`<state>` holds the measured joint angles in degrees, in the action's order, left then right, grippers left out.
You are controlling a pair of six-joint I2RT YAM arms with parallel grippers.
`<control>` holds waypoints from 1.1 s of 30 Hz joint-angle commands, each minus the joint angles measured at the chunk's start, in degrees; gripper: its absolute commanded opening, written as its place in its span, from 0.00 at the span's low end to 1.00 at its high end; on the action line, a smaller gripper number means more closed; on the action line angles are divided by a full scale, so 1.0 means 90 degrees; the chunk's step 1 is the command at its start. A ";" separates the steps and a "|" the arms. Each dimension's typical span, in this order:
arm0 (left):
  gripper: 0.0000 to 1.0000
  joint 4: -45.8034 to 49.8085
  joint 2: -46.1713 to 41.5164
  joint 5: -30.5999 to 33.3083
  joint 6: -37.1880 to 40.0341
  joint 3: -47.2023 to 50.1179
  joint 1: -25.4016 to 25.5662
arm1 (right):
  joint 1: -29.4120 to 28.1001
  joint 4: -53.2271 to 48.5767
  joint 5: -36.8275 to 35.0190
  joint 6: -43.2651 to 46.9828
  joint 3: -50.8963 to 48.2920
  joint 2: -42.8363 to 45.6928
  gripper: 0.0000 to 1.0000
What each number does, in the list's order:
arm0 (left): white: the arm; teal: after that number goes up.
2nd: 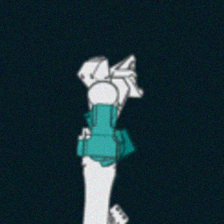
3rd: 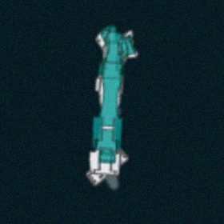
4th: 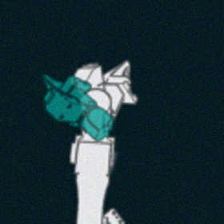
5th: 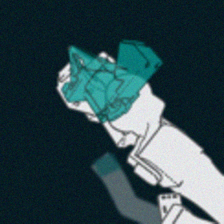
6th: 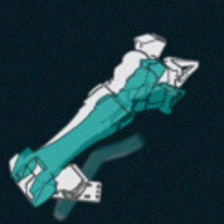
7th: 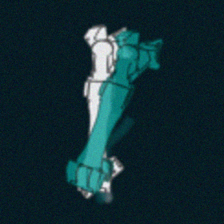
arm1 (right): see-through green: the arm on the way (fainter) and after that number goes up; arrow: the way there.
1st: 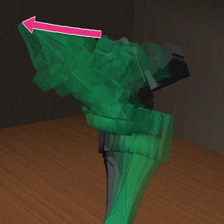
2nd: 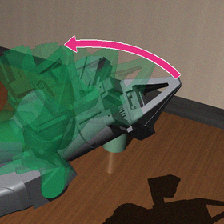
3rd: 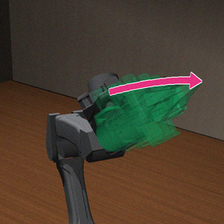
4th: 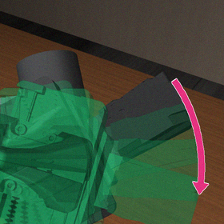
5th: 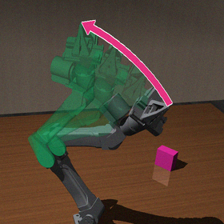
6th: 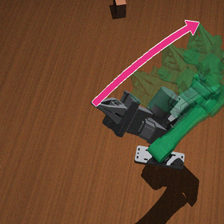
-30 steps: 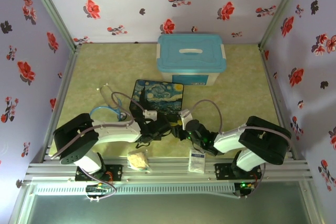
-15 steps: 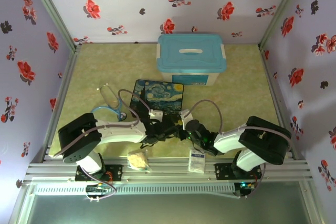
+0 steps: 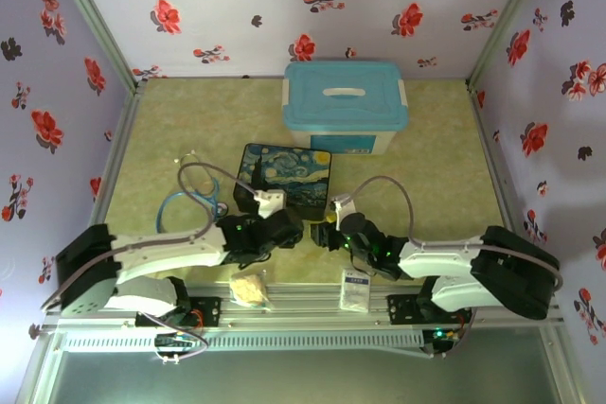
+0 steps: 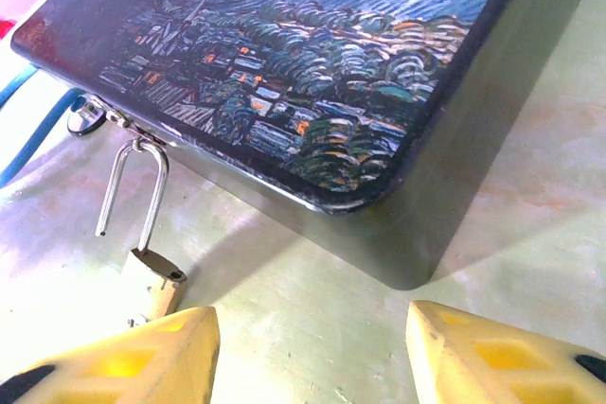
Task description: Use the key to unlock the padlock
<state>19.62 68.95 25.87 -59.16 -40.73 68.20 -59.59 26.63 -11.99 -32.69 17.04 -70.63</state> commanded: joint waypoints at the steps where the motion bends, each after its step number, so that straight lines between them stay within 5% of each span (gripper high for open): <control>1: 0.68 -0.0538 -0.0849 -0.0314 0.0184 0.0580 -0.0395 | -0.0184 -0.0788 -0.0043 -0.0604 0.0347 0.0115 0.56; 12: 0.67 -0.0901 -0.3084 -0.1176 0.0020 0.2025 -0.1700 | -0.0797 -0.0081 0.0147 -0.1073 0.1549 -0.1817 0.55; 21: 0.63 -0.0886 -0.3391 -0.1350 -0.0187 0.2397 -0.1782 | -0.0641 0.0126 0.0275 -0.1012 0.2161 -0.2709 0.50; 29: 0.63 -0.1032 -0.3231 -0.1351 -0.0087 0.2444 -0.1778 | -0.0529 0.0259 0.0453 -0.1046 0.2286 -0.3090 0.36; 33: 0.63 -0.1152 -0.3225 -0.1351 -0.0127 0.2550 -0.1778 | -0.0518 0.0484 0.0697 -0.0998 0.2213 -0.3114 0.39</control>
<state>10.94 39.79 14.06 -60.05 -18.72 52.45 -64.69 28.49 -7.40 -41.58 36.80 -97.86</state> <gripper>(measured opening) 0.632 0.380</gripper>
